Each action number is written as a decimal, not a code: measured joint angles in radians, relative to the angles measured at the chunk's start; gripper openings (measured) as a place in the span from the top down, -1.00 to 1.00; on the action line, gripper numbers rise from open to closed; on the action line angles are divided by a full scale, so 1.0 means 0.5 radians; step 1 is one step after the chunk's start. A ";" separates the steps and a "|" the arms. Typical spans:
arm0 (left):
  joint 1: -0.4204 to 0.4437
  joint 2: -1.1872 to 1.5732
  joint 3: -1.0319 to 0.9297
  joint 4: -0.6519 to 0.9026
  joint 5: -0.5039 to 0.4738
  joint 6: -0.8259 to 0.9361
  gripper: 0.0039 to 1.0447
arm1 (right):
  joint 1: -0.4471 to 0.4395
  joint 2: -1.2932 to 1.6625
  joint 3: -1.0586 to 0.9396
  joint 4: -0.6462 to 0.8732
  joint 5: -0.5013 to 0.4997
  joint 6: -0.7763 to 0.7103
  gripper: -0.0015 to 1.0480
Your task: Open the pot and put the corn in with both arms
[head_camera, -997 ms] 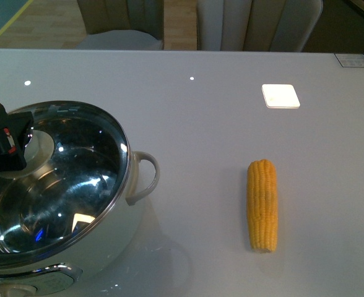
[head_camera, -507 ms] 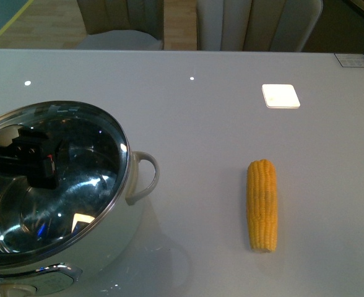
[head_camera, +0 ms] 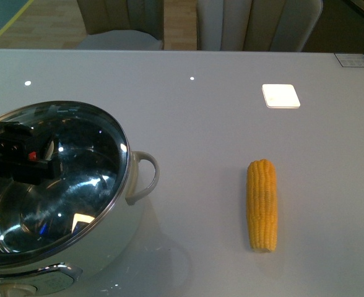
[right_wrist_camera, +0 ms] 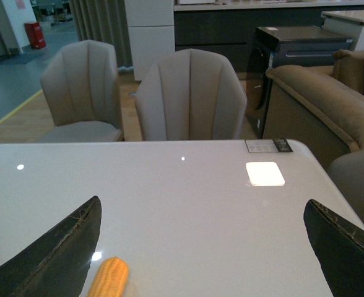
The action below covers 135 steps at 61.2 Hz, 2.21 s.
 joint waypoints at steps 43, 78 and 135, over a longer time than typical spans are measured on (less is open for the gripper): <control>0.096 -0.430 0.186 -0.417 -0.036 0.034 0.19 | 0.000 0.000 0.000 0.000 0.000 0.000 -0.83; 1.212 -0.535 0.356 -0.341 0.311 0.102 0.19 | 0.000 0.000 0.000 0.000 0.000 0.000 -0.83; 1.498 1.217 0.938 0.391 0.254 0.087 0.19 | 0.000 0.000 0.000 0.000 0.000 0.000 -0.83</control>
